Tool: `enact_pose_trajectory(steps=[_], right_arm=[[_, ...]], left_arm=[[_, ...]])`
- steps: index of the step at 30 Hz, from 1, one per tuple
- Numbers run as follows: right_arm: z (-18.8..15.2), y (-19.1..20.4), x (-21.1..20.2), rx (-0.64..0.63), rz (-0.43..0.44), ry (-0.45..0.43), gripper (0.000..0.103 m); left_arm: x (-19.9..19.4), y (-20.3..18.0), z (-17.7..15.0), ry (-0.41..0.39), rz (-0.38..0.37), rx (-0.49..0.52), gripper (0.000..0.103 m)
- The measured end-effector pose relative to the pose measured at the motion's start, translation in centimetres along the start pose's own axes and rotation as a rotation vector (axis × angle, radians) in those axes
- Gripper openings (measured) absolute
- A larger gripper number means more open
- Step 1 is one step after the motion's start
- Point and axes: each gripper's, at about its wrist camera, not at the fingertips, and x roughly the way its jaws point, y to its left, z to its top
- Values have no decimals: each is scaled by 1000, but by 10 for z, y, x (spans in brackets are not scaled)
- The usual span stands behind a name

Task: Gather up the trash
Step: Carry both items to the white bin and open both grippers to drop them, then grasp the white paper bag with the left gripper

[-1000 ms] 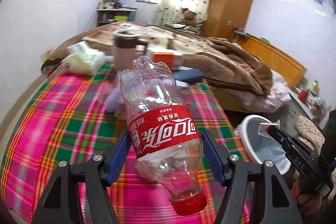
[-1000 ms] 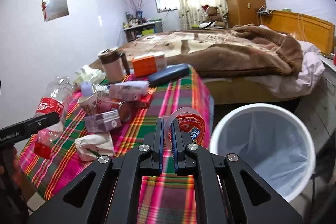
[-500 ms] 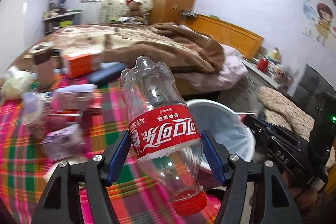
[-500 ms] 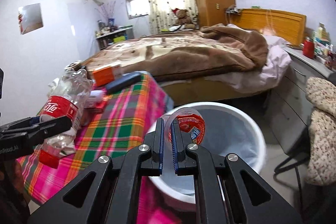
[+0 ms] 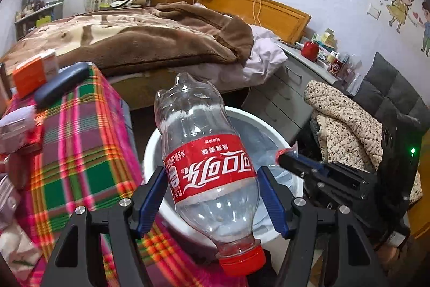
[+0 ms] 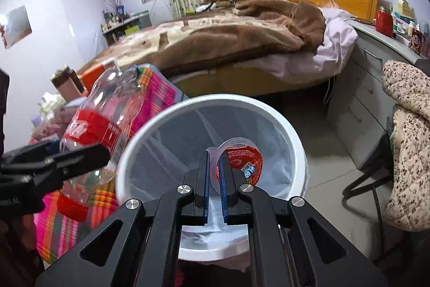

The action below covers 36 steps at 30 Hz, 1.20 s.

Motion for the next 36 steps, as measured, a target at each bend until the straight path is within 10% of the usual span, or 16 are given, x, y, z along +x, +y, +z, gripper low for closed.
enact_pose_trajectory(steps=[9, 14, 36], right_arm=[[-1, -10, 12, -26, -17, 64, 7], [-2, -11, 15, -37, -42, 73, 55], [7, 32, -22, -53, -7, -81, 55]], left_arm=[[28, 1, 8, 48, -10, 15, 69], [21, 10, 7, 27, -10, -5, 76], [-77, 59, -25, -126, 138, -73, 76]])
